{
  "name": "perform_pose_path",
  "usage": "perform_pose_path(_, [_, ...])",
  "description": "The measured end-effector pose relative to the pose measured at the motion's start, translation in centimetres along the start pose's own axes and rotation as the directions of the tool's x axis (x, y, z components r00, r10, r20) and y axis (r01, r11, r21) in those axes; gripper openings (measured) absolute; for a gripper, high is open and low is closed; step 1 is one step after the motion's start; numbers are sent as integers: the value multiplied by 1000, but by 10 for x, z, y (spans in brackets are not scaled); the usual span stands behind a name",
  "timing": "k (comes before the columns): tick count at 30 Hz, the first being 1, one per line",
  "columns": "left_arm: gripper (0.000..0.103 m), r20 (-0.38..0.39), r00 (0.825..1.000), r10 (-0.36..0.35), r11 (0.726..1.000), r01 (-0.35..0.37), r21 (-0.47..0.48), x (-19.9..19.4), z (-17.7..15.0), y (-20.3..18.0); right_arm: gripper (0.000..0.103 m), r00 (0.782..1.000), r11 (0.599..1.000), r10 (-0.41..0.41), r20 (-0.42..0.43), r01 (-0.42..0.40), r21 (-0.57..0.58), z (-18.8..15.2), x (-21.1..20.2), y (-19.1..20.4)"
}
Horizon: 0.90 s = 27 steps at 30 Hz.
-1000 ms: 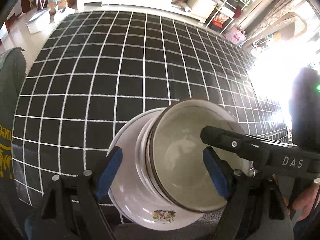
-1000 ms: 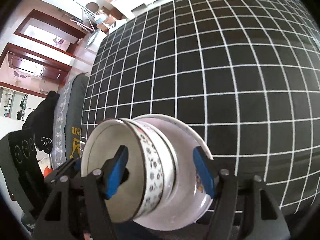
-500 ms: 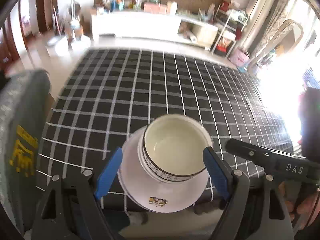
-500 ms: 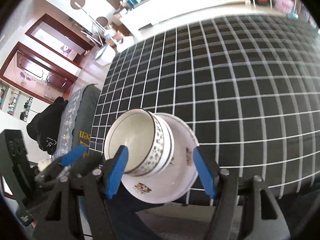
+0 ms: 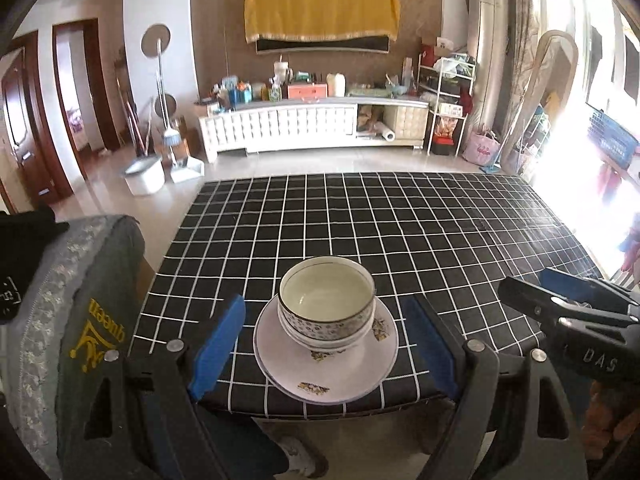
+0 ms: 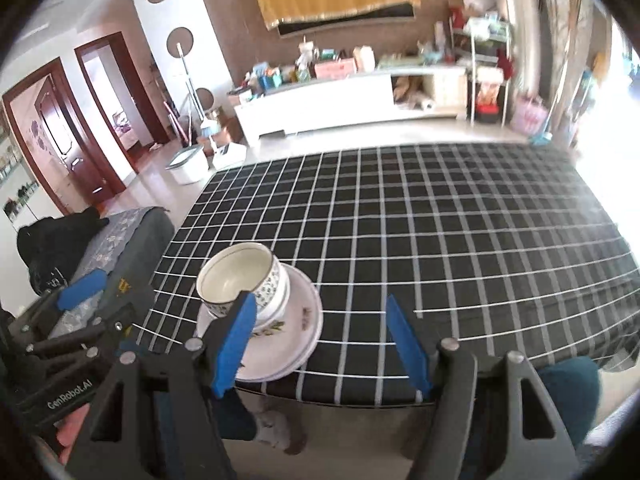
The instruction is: Organize plates and bowls
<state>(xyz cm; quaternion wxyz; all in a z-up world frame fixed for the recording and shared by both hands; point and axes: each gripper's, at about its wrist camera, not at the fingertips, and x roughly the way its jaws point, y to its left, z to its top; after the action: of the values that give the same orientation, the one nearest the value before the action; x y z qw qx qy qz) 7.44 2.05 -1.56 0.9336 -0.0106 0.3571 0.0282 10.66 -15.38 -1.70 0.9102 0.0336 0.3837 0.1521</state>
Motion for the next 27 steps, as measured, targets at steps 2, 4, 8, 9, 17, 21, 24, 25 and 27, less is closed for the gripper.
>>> perform_pose_path(2, [81, 26, 1000, -15, 1000, 14, 27, -10, -5, -9, 76, 999, 1000, -23, 37, 24, -16, -7, -13, -1])
perform_pose_path(4, [81, 60, 998, -1, 999, -2, 46, -21, -10, -18, 77, 998, 999, -31, 58, 32, -14, -14, -22, -7])
perform_pose_path(8, [81, 89, 996, -15, 998, 10, 55, -35, -18, -26, 79, 996, 999, -43, 78, 43, -6, -22, -36, -13])
perform_pose_path(9, [81, 101, 995, -19, 998, 13, 57, -39, -20, -27, 79, 995, 999, -48, 84, 49, -10, -24, -39, -13])
perform_pose_path(17, [81, 111, 993, -30, 997, 21, 78, -47, -33, -35, 85, 987, 995, -92, 130, 97, -36, -41, -57, -11])
perform_pose_path(21, [82, 145, 989, -10, 998, 0, 70, -54, -37, -38, 93, 987, 995, -92, 134, 98, -33, -44, -60, -13])
perform_pose_path(24, [84, 153, 988, -27, 998, 18, 55, -58, -37, -36, 98, 981, 993, -109, 163, 115, -30, -48, -65, -17])
perform_pose_path(25, [84, 166, 986, -21, 998, 12, 57, -59, -37, -36, 98, 977, 990, -125, 173, 133, -36, -48, -66, -17])
perform_pose_path(27, [84, 180, 984, -7, 998, -6, 70, -62, -38, -39, 103, 971, 986, -148, 186, 160, -54, -50, -67, -15])
